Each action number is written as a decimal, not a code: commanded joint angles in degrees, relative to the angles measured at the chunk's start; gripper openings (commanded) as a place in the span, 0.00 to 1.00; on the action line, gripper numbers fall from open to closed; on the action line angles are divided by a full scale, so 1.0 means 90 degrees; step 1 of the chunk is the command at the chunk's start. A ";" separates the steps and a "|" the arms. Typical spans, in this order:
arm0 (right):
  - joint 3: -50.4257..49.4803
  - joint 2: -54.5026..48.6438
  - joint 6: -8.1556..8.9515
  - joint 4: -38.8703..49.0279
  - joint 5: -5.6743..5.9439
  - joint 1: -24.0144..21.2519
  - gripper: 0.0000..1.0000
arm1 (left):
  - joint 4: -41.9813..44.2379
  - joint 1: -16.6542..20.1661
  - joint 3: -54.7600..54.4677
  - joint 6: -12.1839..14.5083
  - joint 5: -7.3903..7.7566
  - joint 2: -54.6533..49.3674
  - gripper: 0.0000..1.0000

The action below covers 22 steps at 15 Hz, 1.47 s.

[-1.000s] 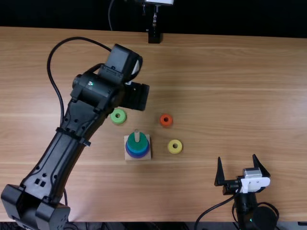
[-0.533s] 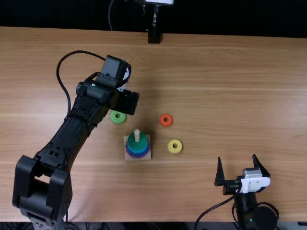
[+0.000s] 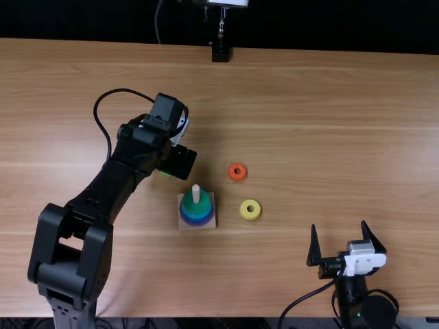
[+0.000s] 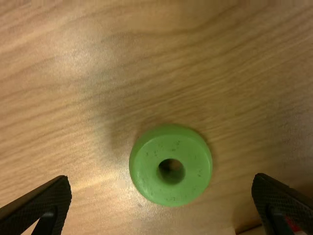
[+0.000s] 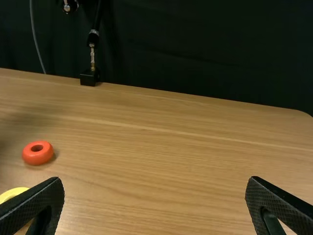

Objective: Build the Hanoi tower: stack the rings onto the peg from bottom to top in this color order: purple, dark blue, light blue, dark green, light green, yellow, orange.

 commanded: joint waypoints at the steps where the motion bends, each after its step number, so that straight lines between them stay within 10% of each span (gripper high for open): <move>1: -0.0098 -0.0079 -0.0017 0.0003 0.0048 -0.0066 1.00 | 0.0078 0.0095 -0.0115 0.0054 0.0050 0.0219 1.00; 11: -0.0098 -0.0079 -0.0017 0.0003 0.0048 -0.0056 1.00 | 0.0277 0.0095 -0.0144 0.0054 0.0050 0.0629 1.00; 12: -0.0098 -0.0079 -0.0017 0.0003 0.0048 -0.0056 1.00 | 0.0277 0.0095 -0.0154 0.0054 0.0050 0.0668 0.83; 14: -0.0098 -0.0079 -0.0017 0.0003 0.0048 -0.0066 1.00 | 0.0289 0.0095 -0.0154 0.0054 0.0062 0.0668 0.04; 22: -0.0098 -0.0079 -0.0017 0.0003 0.0048 -0.0066 1.00 | -0.0461 0.0104 0.0354 0.0030 0.0050 0.0473 0.00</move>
